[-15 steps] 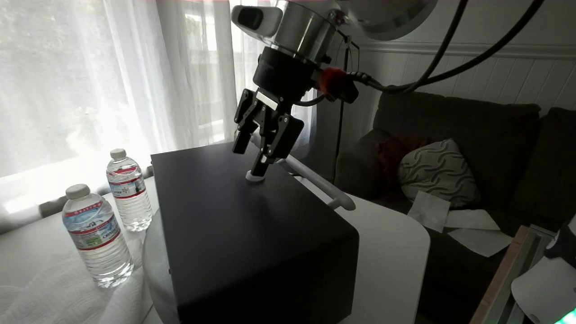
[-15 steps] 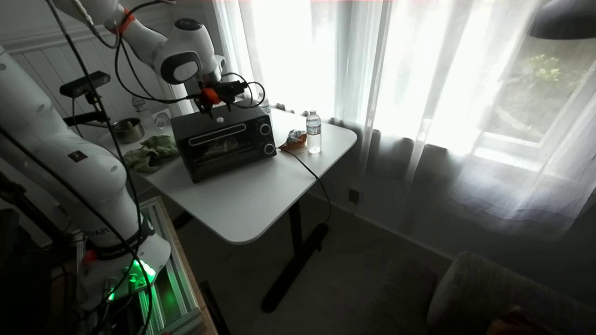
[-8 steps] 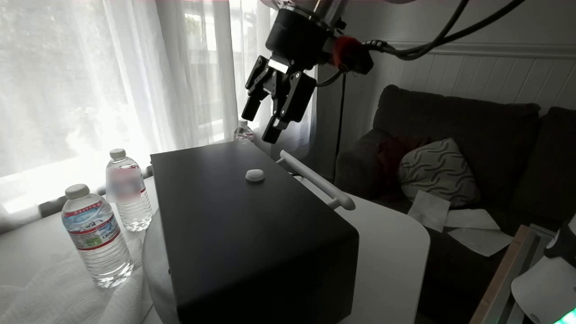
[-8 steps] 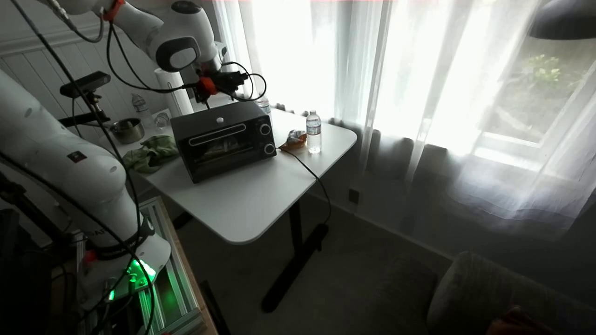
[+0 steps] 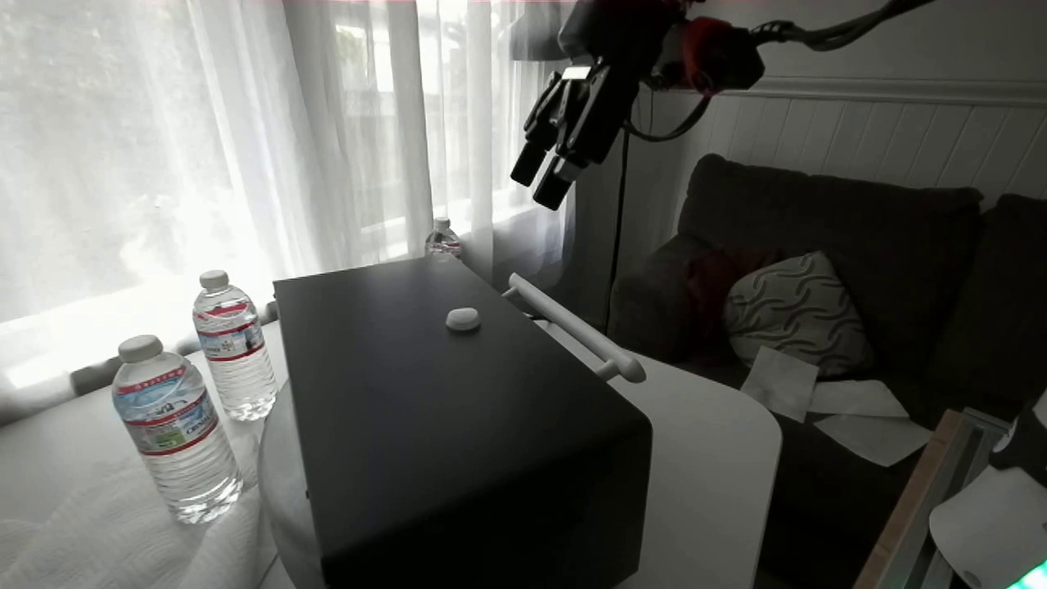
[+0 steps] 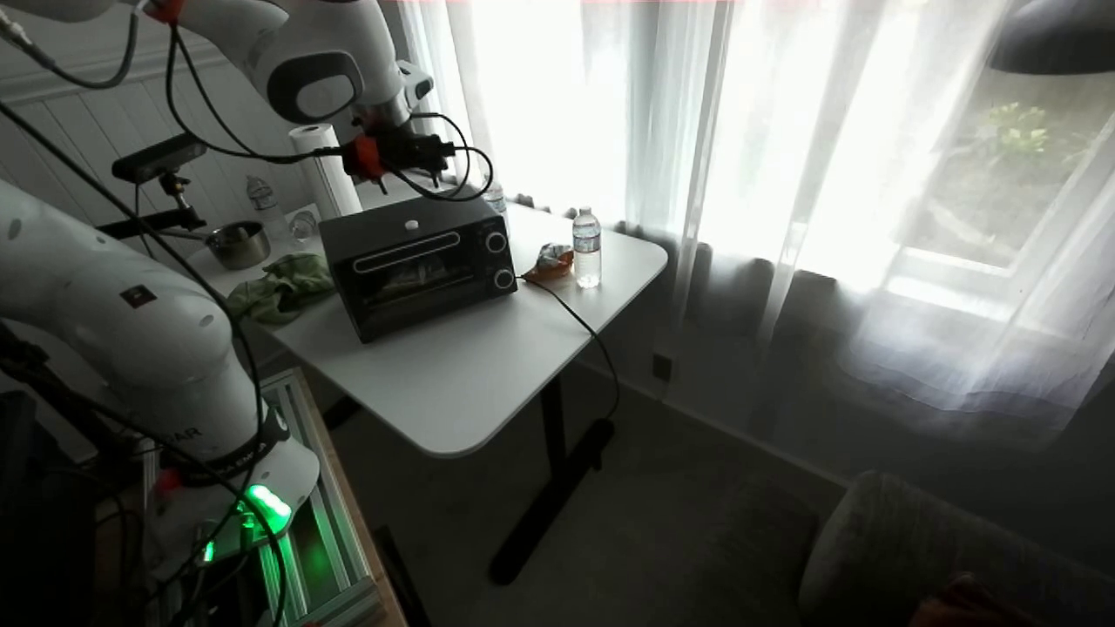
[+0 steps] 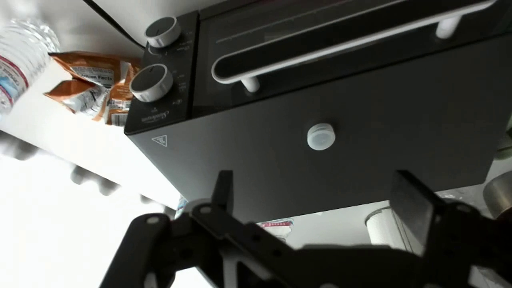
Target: Pick up the white water bottle lid and put it on the oven
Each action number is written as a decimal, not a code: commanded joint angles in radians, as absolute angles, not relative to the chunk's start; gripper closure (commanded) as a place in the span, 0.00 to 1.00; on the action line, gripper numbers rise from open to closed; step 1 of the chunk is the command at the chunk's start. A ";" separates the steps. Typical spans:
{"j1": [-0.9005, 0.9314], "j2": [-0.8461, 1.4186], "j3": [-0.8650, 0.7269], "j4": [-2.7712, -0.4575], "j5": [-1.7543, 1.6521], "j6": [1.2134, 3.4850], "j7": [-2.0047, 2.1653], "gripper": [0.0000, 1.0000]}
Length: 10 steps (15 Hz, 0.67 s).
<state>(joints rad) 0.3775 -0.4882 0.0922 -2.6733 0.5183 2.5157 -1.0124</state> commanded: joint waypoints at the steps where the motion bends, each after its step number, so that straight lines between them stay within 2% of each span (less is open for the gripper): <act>1: 0.331 -0.628 0.097 -2.753 0.414 2.466 -0.829 0.00; 6: 0.312 -0.728 0.044 -2.752 0.298 2.220 -0.690 0.00; 7: 0.337 -0.651 0.043 -2.730 0.315 2.298 -0.719 0.00; 10: 0.343 -0.662 0.029 -2.729 0.315 2.285 -0.718 0.00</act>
<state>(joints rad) 0.3190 -0.6613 0.0530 -2.7306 0.3365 2.2839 -0.7347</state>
